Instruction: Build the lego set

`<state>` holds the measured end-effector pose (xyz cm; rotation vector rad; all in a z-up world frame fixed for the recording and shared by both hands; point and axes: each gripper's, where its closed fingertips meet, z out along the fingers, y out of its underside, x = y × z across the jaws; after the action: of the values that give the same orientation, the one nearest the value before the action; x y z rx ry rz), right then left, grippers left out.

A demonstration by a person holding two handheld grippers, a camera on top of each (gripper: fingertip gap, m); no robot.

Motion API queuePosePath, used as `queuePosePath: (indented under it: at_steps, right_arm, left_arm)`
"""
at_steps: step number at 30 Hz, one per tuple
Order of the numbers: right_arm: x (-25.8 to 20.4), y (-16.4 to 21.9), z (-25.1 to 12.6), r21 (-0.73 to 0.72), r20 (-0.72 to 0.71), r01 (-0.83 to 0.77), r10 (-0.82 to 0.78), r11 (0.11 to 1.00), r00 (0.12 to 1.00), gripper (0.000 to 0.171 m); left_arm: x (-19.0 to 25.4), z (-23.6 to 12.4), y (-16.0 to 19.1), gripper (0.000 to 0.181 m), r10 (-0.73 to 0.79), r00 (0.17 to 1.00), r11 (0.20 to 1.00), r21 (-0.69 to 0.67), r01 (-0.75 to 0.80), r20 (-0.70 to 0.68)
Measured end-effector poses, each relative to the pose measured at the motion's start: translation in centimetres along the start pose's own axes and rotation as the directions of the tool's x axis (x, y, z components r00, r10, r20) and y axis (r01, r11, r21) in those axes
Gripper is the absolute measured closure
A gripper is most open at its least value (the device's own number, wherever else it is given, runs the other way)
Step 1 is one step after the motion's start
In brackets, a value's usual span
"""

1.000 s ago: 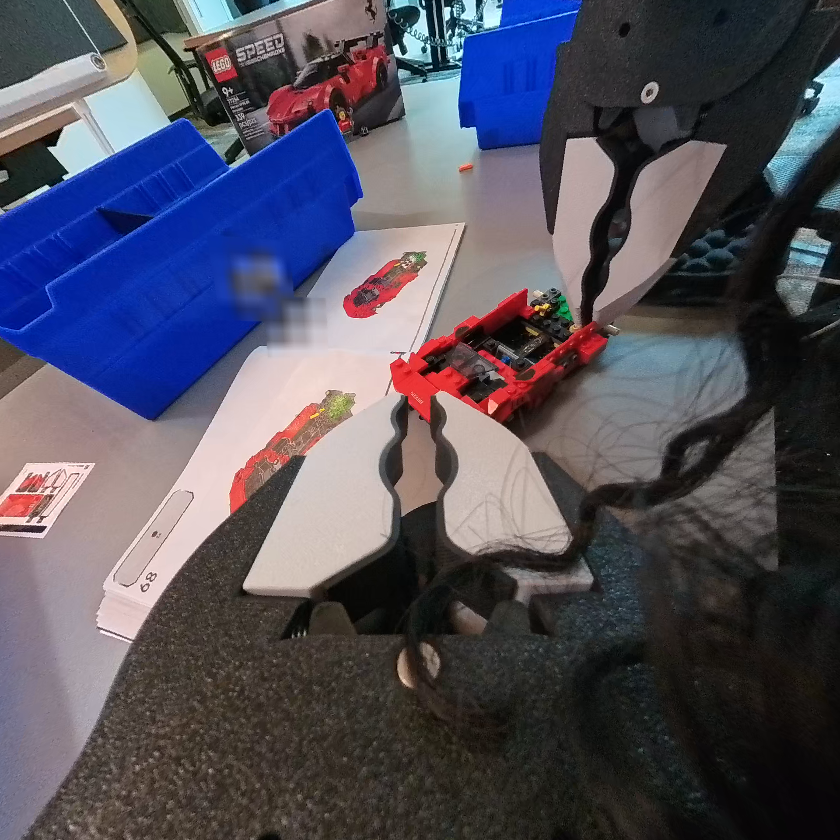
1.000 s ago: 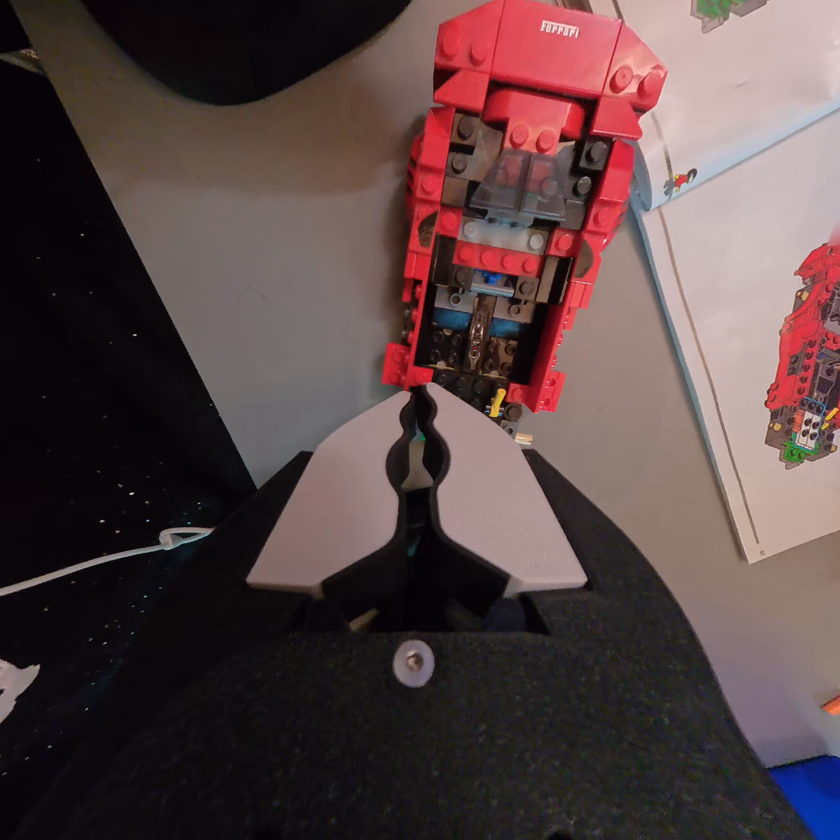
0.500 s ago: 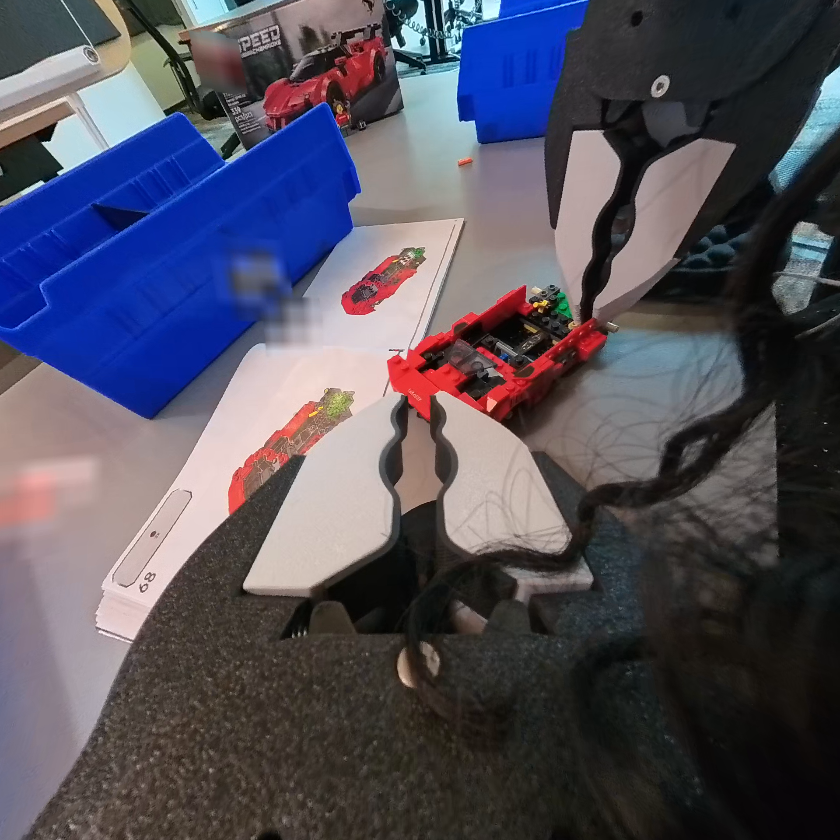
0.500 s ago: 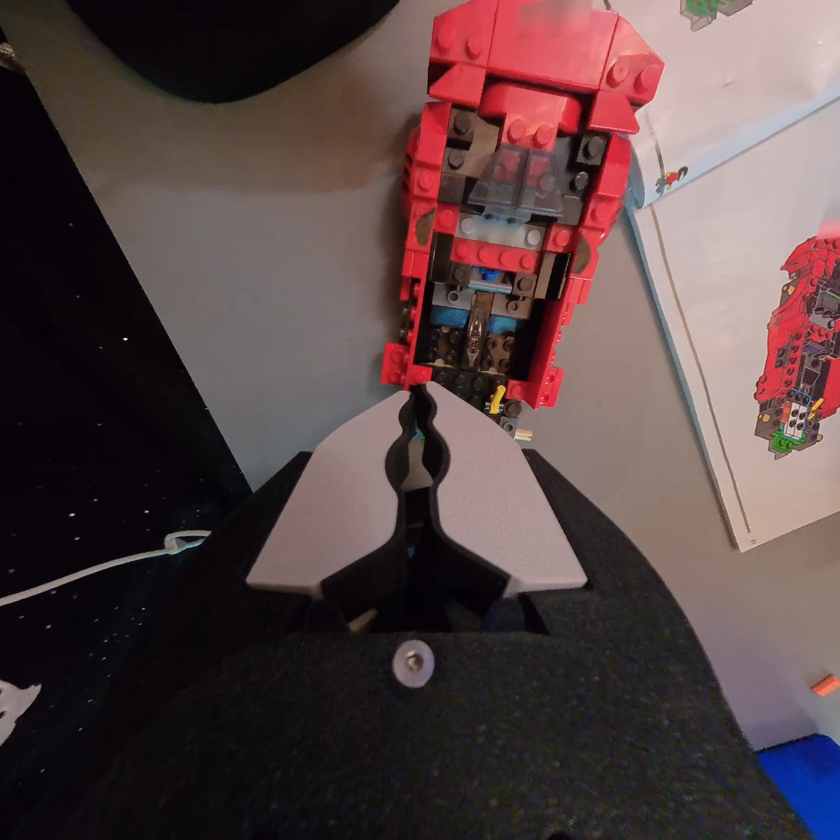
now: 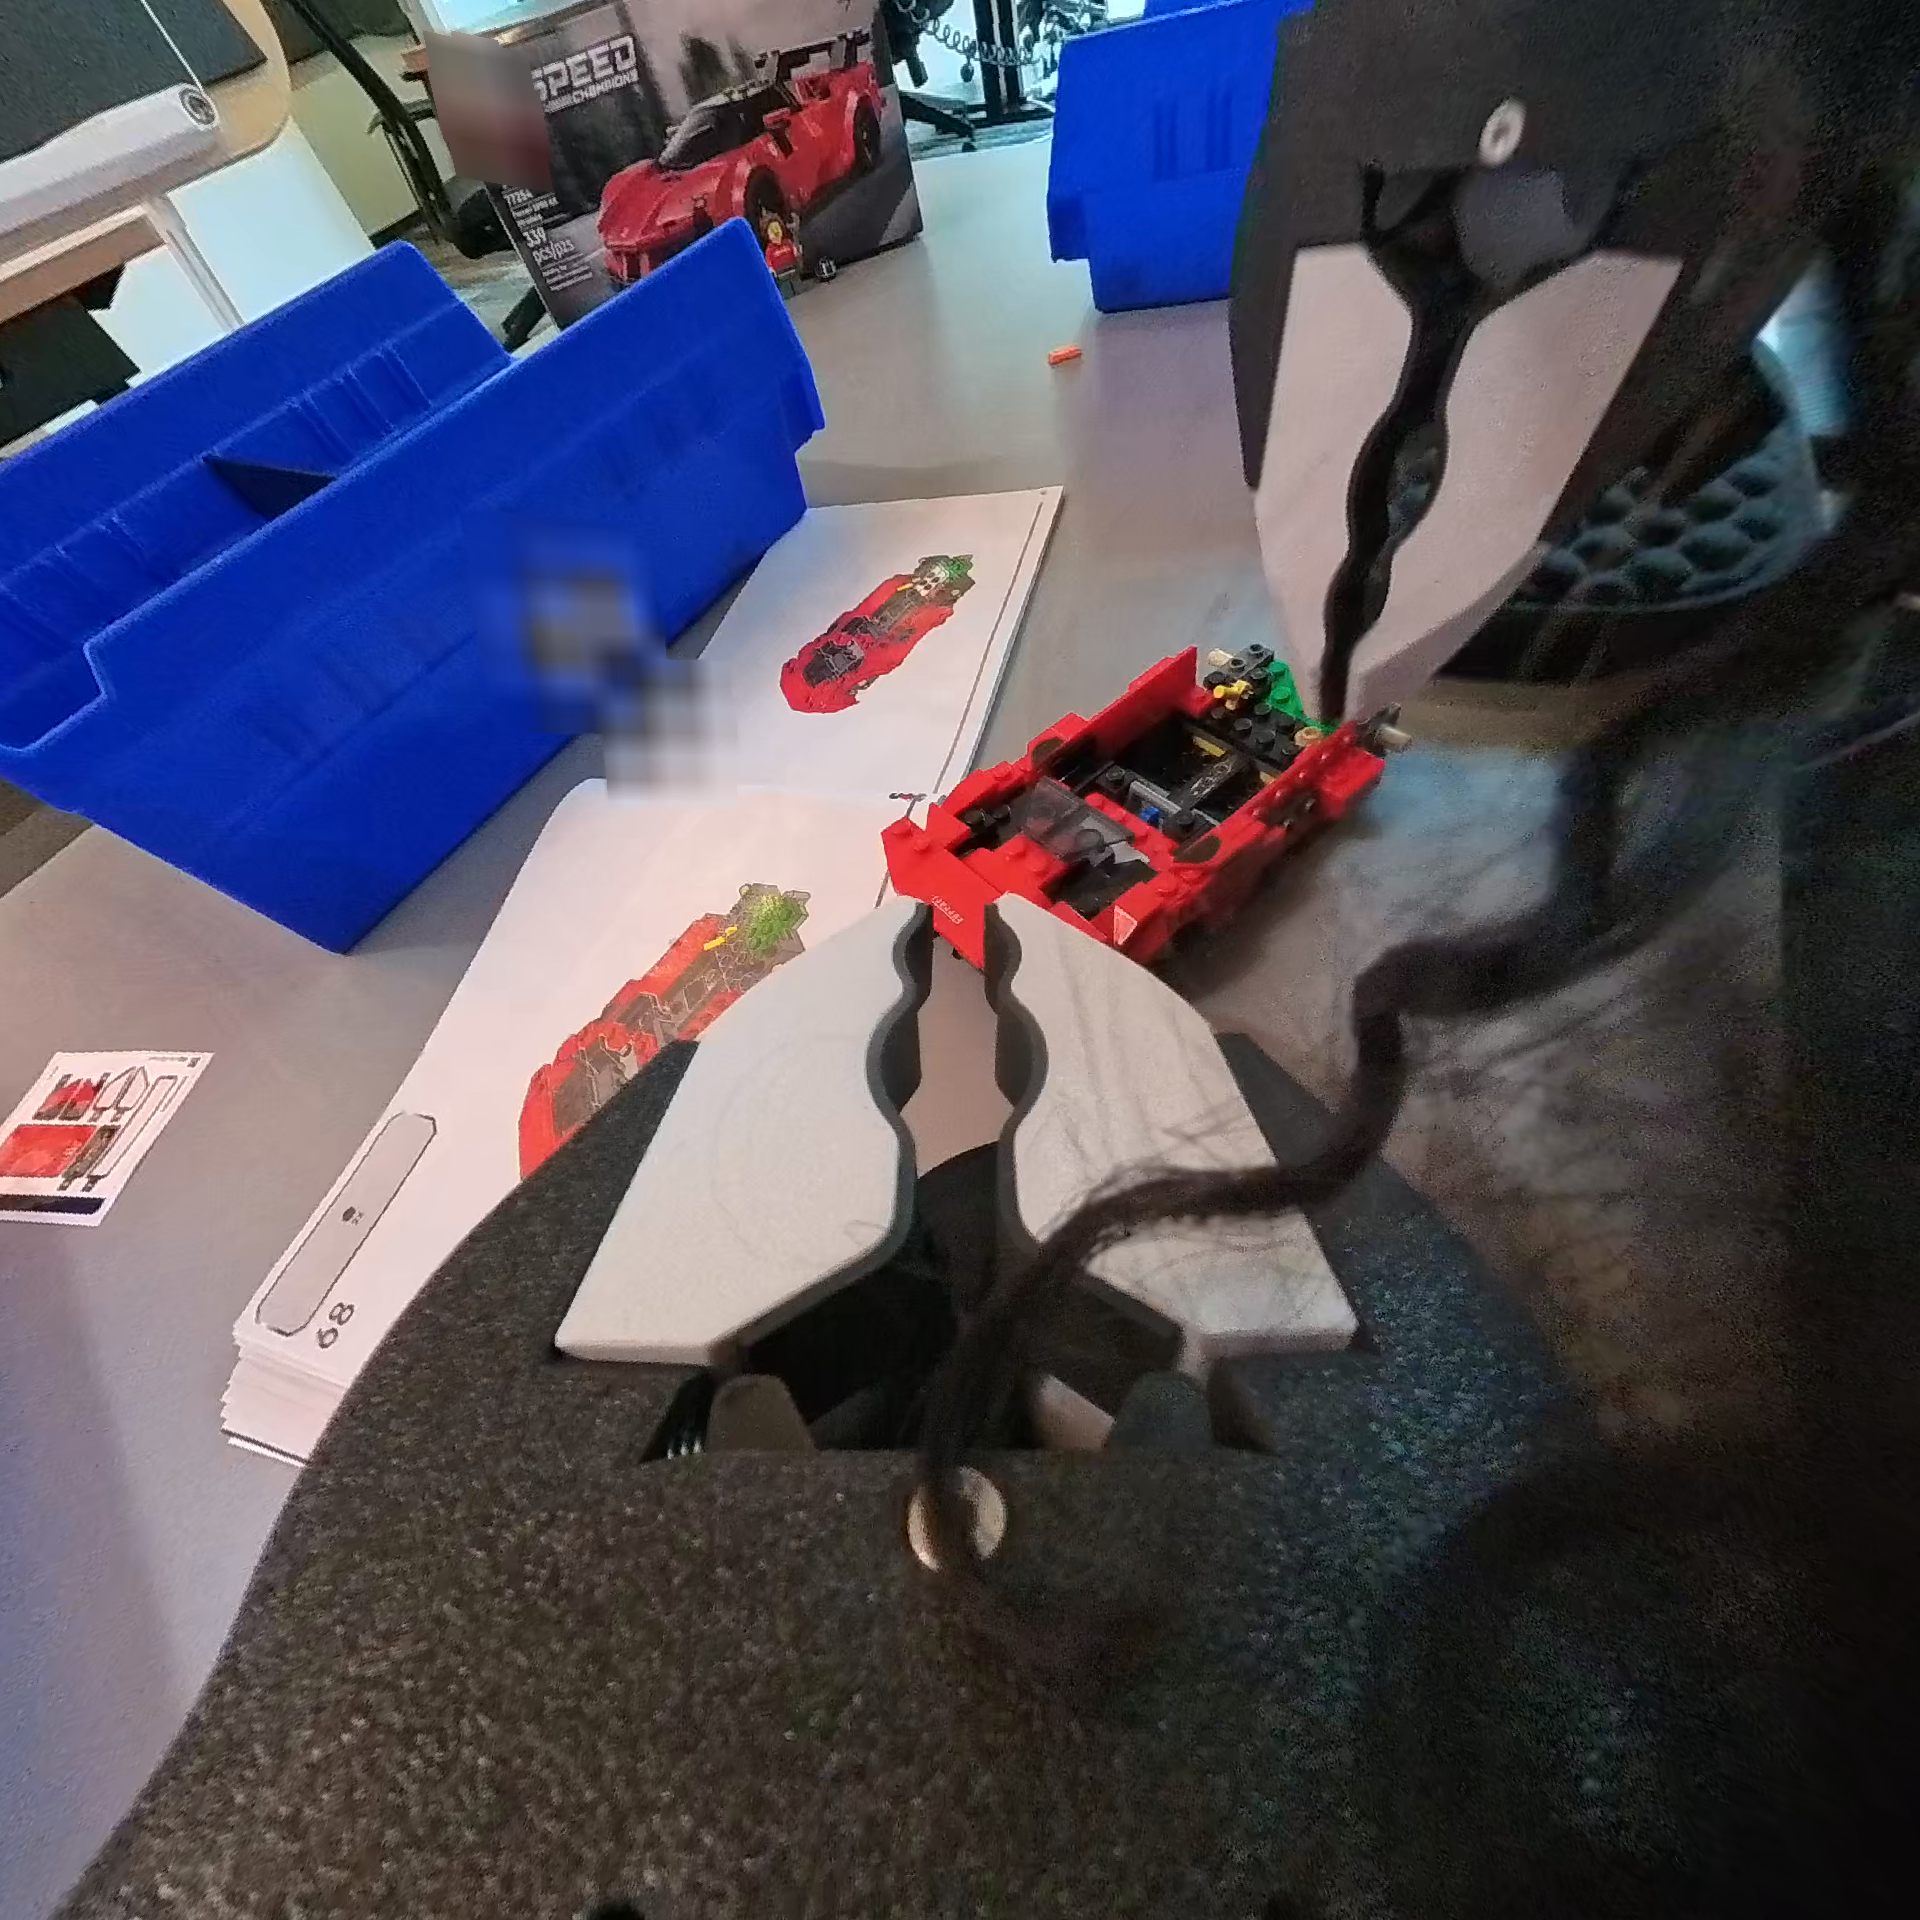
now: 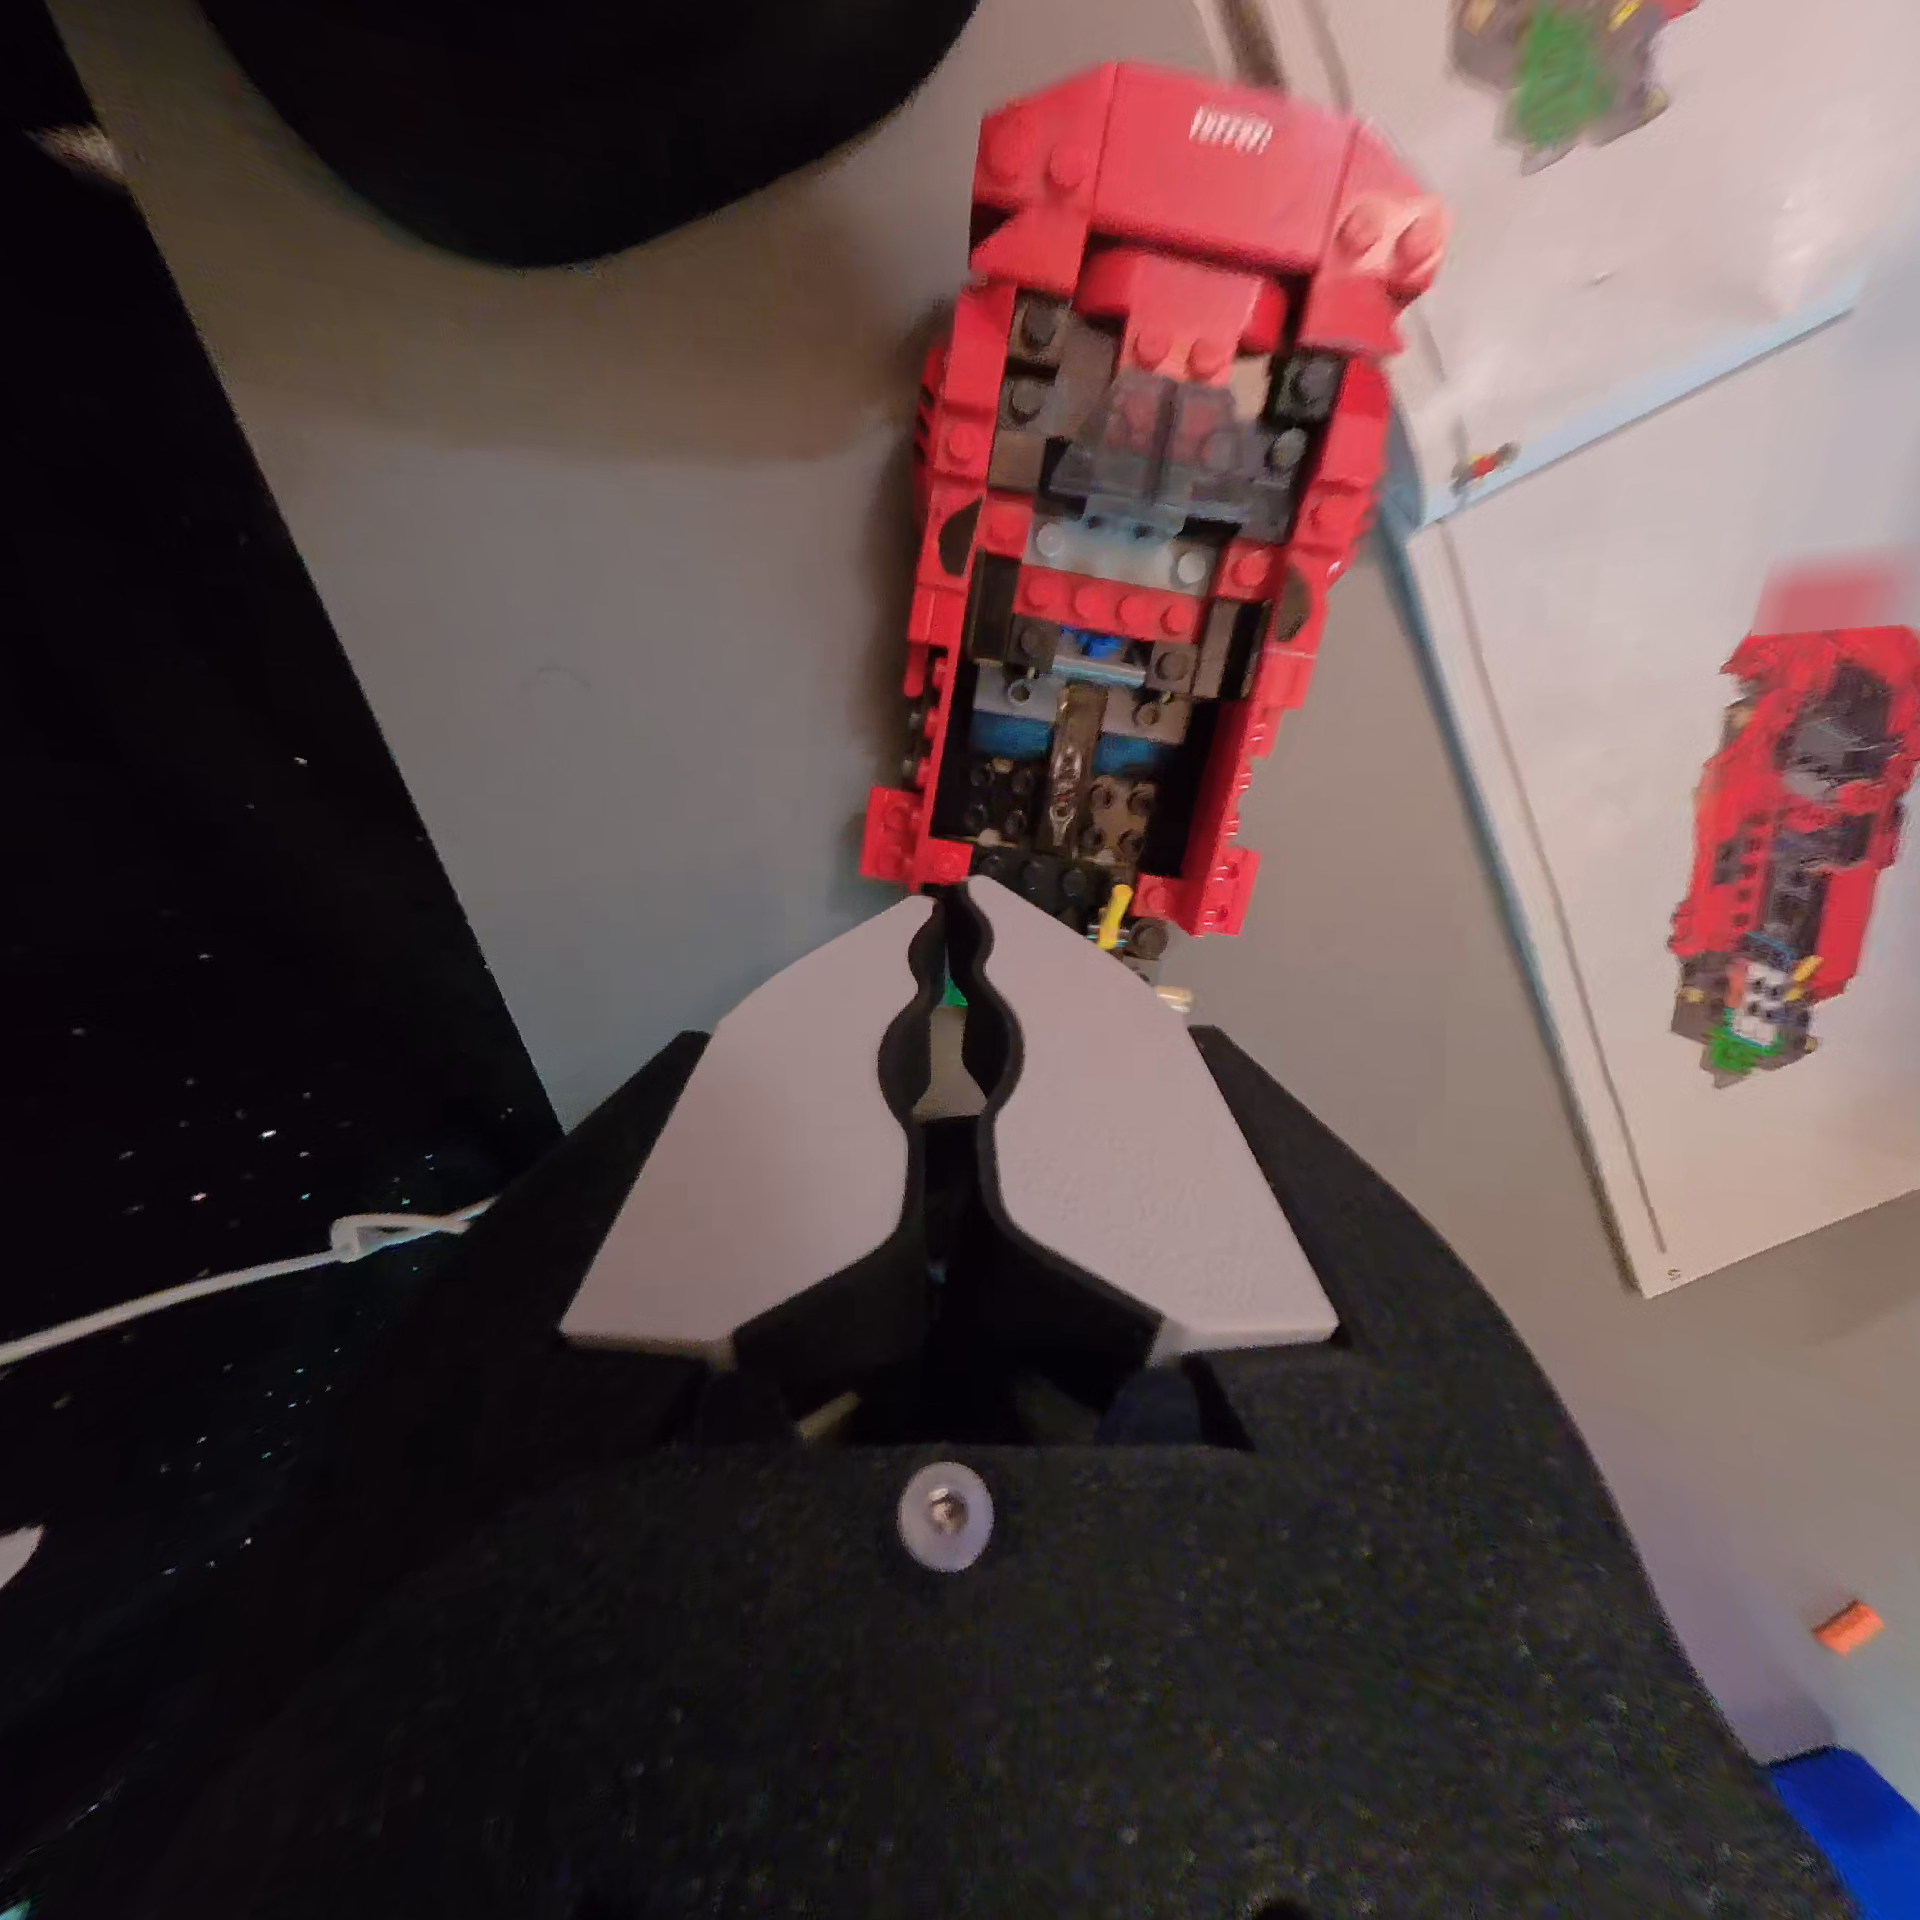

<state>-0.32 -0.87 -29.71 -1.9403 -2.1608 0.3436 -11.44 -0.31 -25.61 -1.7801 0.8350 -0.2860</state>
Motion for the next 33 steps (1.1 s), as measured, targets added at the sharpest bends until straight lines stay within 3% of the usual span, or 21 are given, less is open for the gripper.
queuePosePath:
  at_steps: [4,5,9,12,14,20,25,33]
  right_arm:
    - [1.2,-1.8,-3.8,0.204,-0.031,-0.038,0.045,0.978,0.999,0.171]
    - [2.0,-1.7,-4.4,0.228,-0.064,-0.055,0.071,0.972,0.995,0.131]
    - [3.7,-0.4,-4.9,0.286,-0.113,-0.113,0.151,0.951,0.982,0.094]
    - [3.2,0.0,-2.9,0.303,-0.052,-0.169,0.194,0.938,0.98,0.063]
    - [2.6,-0.3,-1.1,0.291,-0.024,-0.156,0.171,0.944,0.985,0.054]
    - [2.0,-1.7,2.7,0.197,0.017,-0.057,0.054,0.979,0.998,0.064]
    - [1.9,-1.5,3.0,0.163,0.019,0.022,-0.025,0.986,0.999,0.09]
    - [1.2,0.1,2.3,0.106,0.108,0.186,-0.197,0.977,0.974,0.088]
  left_arm:
    - [-0.1,0.0,-0.1,0.171,-0.003,1.0,1.0,0.003,0.003,0.001]
    - [0.0,0.0,-0.1,0.171,-0.005,1.0,1.0,0.001,0.005,-0.001]
    - [-0.1,-0.1,-0.2,0.167,-0.021,1.0,1.0,-0.001,0.021,-0.014]
    - [-0.3,-0.3,-0.6,0.162,-0.049,0.999,0.999,0.016,0.049,-0.019]
    - [-0.6,-0.5,-0.9,0.158,-0.079,0.997,0.996,0.033,0.079,-0.024]
    - [-3.3,-1.1,-1.9,0.148,-0.098,0.995,0.995,0.038,0.097,0.029]
    - [-6.5,-2.4,-2.0,0.148,-0.058,0.988,0.997,-0.034,0.064,0.144]
    - [-9.4,-3.9,0.1,0.148,-0.067,0.968,0.987,-0.124,0.099,0.241]
